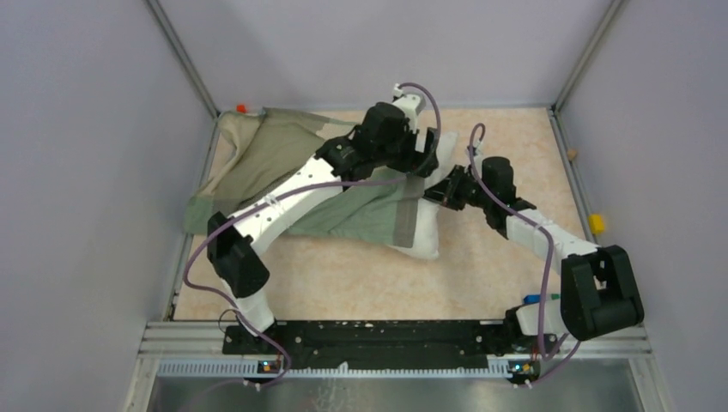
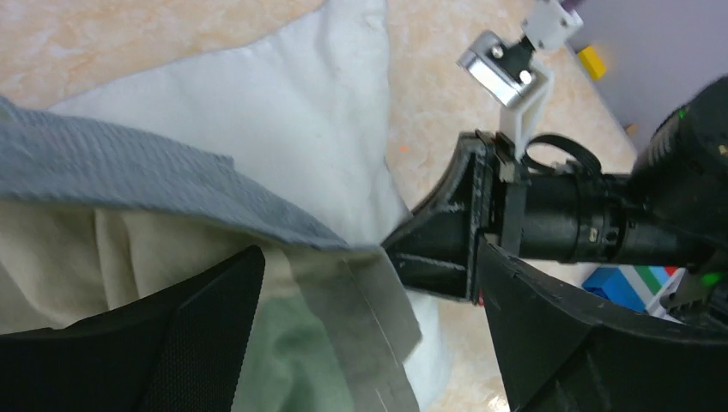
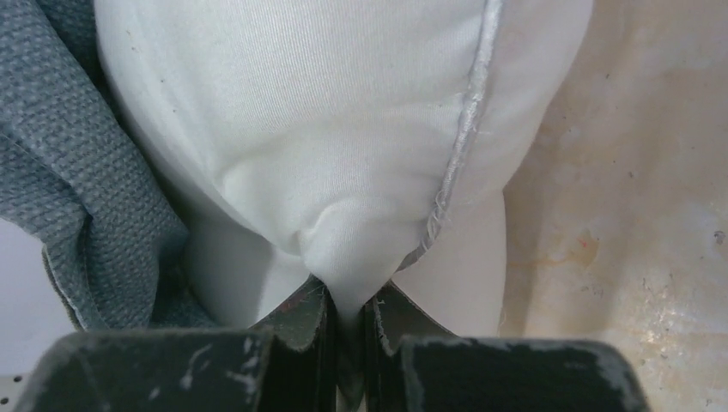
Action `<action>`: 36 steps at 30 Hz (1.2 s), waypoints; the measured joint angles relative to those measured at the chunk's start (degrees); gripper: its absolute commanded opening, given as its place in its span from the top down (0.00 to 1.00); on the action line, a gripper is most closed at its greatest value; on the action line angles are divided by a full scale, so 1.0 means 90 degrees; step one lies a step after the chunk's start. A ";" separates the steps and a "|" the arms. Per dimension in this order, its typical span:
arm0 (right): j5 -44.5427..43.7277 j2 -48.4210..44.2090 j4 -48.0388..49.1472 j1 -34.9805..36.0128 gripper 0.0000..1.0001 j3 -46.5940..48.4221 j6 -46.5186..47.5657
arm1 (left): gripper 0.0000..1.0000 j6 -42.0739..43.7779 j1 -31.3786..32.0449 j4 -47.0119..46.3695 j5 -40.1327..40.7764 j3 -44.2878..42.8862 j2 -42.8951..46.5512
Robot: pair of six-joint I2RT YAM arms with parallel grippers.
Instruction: Put the pillow into the pillowcase
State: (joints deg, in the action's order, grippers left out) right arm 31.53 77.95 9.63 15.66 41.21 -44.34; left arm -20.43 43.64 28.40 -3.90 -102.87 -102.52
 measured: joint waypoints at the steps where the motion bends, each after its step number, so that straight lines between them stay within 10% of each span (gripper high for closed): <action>1: -0.0022 -0.0044 -0.0032 0.0000 1.00 0.0002 -0.0046 | 0.01 0.0039 0.0177 0.0075 0.0233 0.0036 0.0097; 9: -0.0090 -0.0313 -0.0556 0.0051 1.00 0.0282 -0.0216 | 0.01 -0.0083 0.1474 0.0646 0.2783 0.1617 0.2004; 20: -0.0163 -0.0420 -0.0920 0.0073 1.00 0.0393 -0.0219 | 0.31 -0.0090 0.1336 0.0129 0.3014 0.2679 0.1953; 22: -0.0180 -0.0447 -0.1032 0.0075 1.00 0.0427 -0.0211 | 0.44 -0.0080 0.1299 0.0063 0.2934 0.2652 0.1770; 25: -0.0231 -0.0452 -0.1166 0.0078 1.00 0.0527 -0.0185 | 0.98 -0.0104 0.1231 0.0107 0.2880 0.2351 0.1382; 30: -0.0486 -0.0481 -0.1433 0.0075 1.00 0.0767 -0.0087 | 1.00 0.0245 0.1188 0.0811 0.2300 0.0971 0.0663; 36: -0.1222 -0.0984 -0.1273 0.0010 1.00 0.0850 -0.0316 | 1.00 0.0772 0.1336 0.2081 0.0406 -0.4367 -0.1790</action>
State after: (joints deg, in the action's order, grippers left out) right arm 20.53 69.10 -1.83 15.75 48.86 -47.18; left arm -13.47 55.66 47.13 -0.25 -142.17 -118.63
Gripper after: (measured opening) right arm 0.055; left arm 0.005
